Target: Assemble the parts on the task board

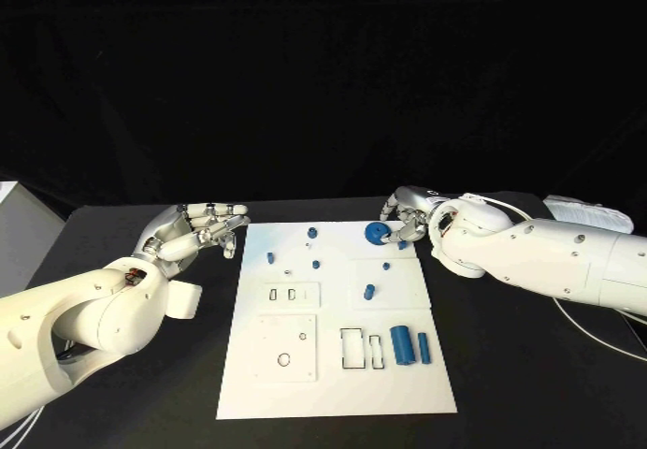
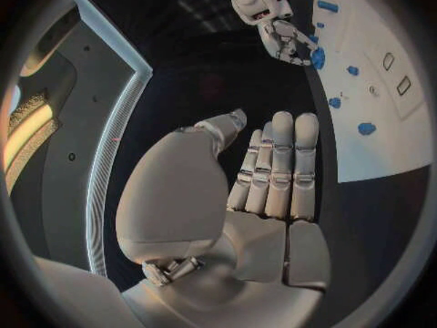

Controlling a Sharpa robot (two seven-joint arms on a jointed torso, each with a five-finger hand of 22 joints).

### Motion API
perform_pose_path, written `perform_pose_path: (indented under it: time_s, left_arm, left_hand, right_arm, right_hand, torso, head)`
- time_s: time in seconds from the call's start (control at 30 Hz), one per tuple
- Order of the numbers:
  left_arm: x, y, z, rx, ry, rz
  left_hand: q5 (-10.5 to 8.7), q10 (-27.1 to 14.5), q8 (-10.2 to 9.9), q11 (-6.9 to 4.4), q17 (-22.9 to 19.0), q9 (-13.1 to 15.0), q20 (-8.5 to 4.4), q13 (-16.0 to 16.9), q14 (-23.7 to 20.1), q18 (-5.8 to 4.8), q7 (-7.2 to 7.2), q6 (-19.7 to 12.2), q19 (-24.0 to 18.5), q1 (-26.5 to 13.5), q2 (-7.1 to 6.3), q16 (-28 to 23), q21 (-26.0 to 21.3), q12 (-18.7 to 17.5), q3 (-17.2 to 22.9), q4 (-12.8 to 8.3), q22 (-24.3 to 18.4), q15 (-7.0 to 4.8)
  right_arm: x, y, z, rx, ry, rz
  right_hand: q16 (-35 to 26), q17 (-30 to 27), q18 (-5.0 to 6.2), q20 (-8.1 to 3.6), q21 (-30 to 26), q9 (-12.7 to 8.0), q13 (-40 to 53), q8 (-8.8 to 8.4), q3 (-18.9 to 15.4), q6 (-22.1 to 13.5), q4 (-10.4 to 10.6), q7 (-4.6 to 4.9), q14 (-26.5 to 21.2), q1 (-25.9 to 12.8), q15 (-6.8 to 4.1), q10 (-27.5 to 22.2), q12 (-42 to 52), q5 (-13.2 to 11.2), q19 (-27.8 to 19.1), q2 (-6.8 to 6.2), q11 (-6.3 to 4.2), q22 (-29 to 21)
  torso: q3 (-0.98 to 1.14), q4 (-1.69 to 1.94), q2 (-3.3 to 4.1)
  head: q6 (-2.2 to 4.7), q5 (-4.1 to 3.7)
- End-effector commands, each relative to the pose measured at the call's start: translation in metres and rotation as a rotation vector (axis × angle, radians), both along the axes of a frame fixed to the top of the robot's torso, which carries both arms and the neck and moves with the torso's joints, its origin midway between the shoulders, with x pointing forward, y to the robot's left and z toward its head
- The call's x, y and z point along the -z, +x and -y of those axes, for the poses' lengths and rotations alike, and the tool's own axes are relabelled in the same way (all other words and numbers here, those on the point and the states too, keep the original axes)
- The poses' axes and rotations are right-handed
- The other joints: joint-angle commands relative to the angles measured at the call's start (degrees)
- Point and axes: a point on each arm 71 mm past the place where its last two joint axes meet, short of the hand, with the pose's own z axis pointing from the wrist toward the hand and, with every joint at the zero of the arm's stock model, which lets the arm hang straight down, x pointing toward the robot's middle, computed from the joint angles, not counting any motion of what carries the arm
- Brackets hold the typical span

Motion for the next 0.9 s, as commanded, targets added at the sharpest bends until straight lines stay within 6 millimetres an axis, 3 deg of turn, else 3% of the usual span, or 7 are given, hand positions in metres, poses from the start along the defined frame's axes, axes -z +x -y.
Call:
perform_pose_path:
  time_s: [0.03,0.7,0.9]
  left_arm:
    - [-0.0011,-0.0004,0.0023,0.019,-0.013,0.001]
    - [-0.0009,-0.0005,0.0018,0.020,-0.011,-0.002]
    - [-0.0008,-0.0005,0.0014,0.019,-0.010,-0.003]
  left_hand:
    - [-0.33,0.1,0.0,-0.17,0.1,0.1,-0.01,0.1,-0.2,-0.26,-0.07,0.0,0.5,-0.3,0.22,0.3,0.4,0.0,0.2,0.0,0.0,-0.12]
    - [-0.33,0.1,0.0,-0.19,0.1,0.1,-0.02,0.1,-0.1,-0.26,-0.07,0.0,0.5,-0.2,0.34,0.5,0.5,0.0,0.3,-0.1,0.1,-0.15]
    - [-0.34,0.1,0.0,-0.19,0.1,0.1,-0.03,0.1,-0.1,-0.25,-0.07,-0.1,0.5,-0.1,0.36,0.5,0.5,0.0,0.4,-0.2,0.1,-0.16]
  right_arm:
    - [0.0032,0.0003,-0.0020,-0.002,-0.007,-0.023]
    - [0.0087,0.0000,-0.0076,-0.011,0.024,-0.052]
    - [0.0074,-0.0006,-0.0096,-0.010,0.022,-0.032]
  right_hand:
    - [0.2,5.2,-0.50,0.25,0.3,0.1,12.2,0.28,0.4,0.6,0.1,-0.07,4.2,-0.2,0.35,3.5,0.4,0.5,5.5,0.56,-0.15,14.0]
    - [0.3,5.5,-0.56,0.01,0.5,0.1,12.4,0.91,0.9,2.1,0.1,-0.57,4.2,-2.9,0.02,3.7,0.5,1.1,5.6,1.40,-0.58,14.2]
    - [0.3,5.6,-0.58,-0.01,0.5,-0.1,12.0,0.50,0.3,1.4,0.2,-0.46,4.2,-4.4,0.06,3.4,0.2,1.3,5.6,0.39,-0.49,14.3]
  torso:
    - [0.04,-0.04,0.03]
    - [0.01,-0.07,0.00]
    - [0.03,-0.06,-0.03]
  head:
    - [-0.05,0.02]
    - [-0.54,0.00]
    - [-0.59,0.06]
